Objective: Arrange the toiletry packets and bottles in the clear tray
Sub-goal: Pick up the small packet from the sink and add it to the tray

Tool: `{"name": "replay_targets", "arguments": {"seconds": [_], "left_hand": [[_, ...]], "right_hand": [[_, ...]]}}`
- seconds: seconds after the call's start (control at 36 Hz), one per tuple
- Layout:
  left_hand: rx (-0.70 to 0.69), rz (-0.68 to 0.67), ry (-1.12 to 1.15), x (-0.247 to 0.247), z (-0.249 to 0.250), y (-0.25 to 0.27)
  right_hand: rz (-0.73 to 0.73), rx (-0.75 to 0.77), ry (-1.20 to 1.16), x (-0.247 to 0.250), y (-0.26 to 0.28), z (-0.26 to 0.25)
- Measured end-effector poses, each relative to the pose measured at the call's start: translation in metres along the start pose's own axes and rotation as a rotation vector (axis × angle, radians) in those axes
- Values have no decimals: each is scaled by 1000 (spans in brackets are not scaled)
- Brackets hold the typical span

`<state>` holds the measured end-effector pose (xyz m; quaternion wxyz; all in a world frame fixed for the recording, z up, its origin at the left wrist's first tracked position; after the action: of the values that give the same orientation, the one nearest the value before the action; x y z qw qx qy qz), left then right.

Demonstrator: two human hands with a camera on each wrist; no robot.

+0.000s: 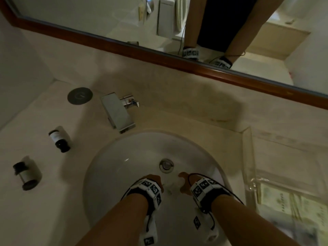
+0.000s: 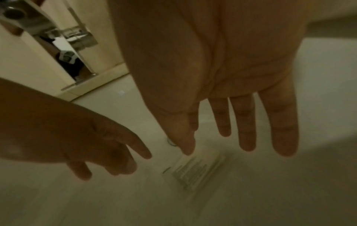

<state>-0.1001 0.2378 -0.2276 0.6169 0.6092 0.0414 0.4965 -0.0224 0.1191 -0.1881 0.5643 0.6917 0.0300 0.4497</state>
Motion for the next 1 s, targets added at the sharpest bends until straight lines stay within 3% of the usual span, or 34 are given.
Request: {"name": "replay_targets", "arguments": {"seconds": [0.36, 0.69, 0.81, 1.0], "left_hand": [[-31, -41, 77, -25, 5, -38], [-52, -91, 44, -44, -2, -38], [-75, -107, 69, -44, 1, -34], [-93, -115, -81, -40, 10, -25]], "right_hand": [[-39, -25, -65, -21, -36, -2], [-46, 29, -187, -49, -38, -10], [-128, -1, -195, -40, -31, -15], [-129, -10, -169, -46, -31, -24]]}}
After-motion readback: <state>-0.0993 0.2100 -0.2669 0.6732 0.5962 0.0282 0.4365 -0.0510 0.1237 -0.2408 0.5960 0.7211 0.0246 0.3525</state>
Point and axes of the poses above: each hand's wrist, its own y-axis away from the middle knuckle, its own x-axis out of the back of the hand, z = x × y, the point moved 8 cm from there along -y, towards the middle knuckle, and after that the axes turned 11 degrees about y, right-handed, at the moved point
